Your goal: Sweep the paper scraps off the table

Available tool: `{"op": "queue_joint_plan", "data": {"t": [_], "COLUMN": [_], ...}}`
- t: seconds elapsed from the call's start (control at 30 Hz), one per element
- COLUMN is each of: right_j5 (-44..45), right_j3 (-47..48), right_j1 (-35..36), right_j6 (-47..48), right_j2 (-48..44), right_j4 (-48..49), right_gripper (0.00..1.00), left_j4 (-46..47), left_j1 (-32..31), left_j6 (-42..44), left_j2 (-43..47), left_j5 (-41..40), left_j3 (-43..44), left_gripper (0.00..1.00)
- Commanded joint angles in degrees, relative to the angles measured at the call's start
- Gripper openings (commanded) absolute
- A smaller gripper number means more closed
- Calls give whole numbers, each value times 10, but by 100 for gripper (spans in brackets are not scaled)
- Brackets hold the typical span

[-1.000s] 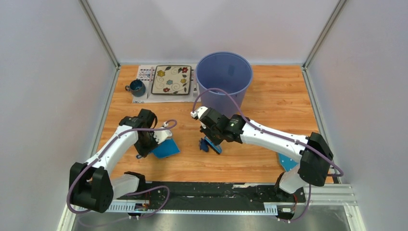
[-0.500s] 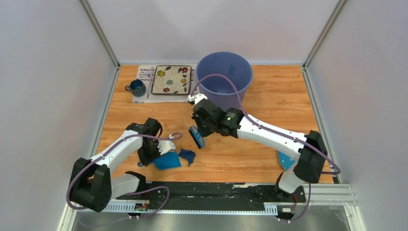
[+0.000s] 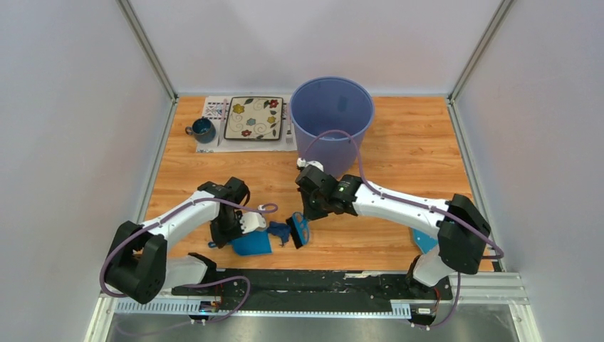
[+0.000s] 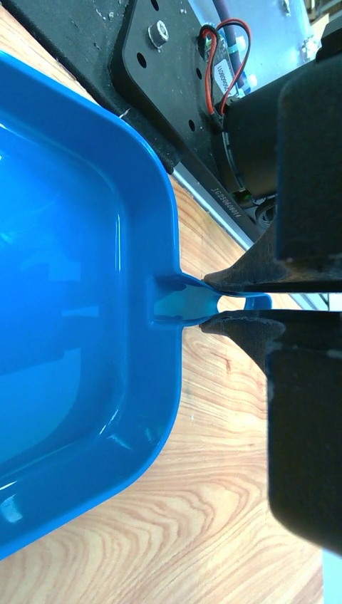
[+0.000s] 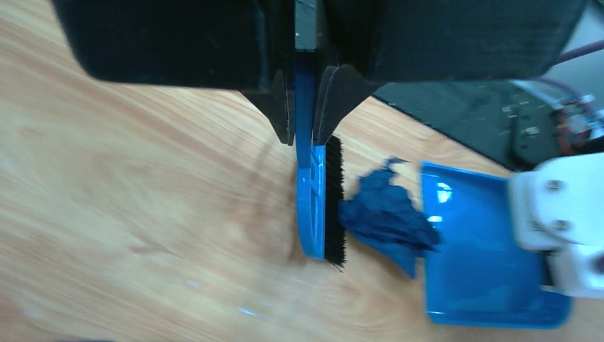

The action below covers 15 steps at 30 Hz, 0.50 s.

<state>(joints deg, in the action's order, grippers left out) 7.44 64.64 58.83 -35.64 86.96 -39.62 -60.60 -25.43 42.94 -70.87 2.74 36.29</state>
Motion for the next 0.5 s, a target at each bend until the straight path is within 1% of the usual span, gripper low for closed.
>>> {"op": "queue_joint_plan", "data": {"t": [0.0, 0.07, 0.1, 0.17, 0.27, 0.3, 0.37, 0.4, 0.43, 0.47], "right_j5": [-135, -166, -191, -197, -176, -150, -108, -49, -22, 2], "right_j3": [70, 99, 129, 158, 167, 162, 158, 159, 161, 163], "right_j1": [12, 17, 23, 28, 31, 29, 23, 21, 20, 20], "right_j6": [-25, -22, -18, -9, 6, 11, 25, 32, 47, 55], "right_j2": [53, 77, 84, 101, 86, 77, 47, 36, 23, -4], "right_j4": [110, 141, 146, 133, 107, 103, 62, 45, 15, 5], "right_gripper": [0, 0, 0, 0, 0, 0, 0, 0, 0, 0], "left_j4": [2, 7, 9, 18, 23, 22, 15, 15, 18, 21], "left_j1": [-2, -2, -2, -2, -1, 2, 15, 20, 28, 31], "left_j6": [-8, -15, -18, -24, -38, -40, -39, -39, -43, -47], "left_j2": [-12, -15, -16, -18, -18, -16, -9, -6, -1, 6], "left_j5": [28, 36, 44, 56, 82, 109, 145, 173, 181, 185], "left_j3": [22, 24, 24, 26, 33, 41, 50, 59, 62, 68], "left_gripper": [0, 0, 0, 0, 0, 0, 0, 0, 0, 0]}}
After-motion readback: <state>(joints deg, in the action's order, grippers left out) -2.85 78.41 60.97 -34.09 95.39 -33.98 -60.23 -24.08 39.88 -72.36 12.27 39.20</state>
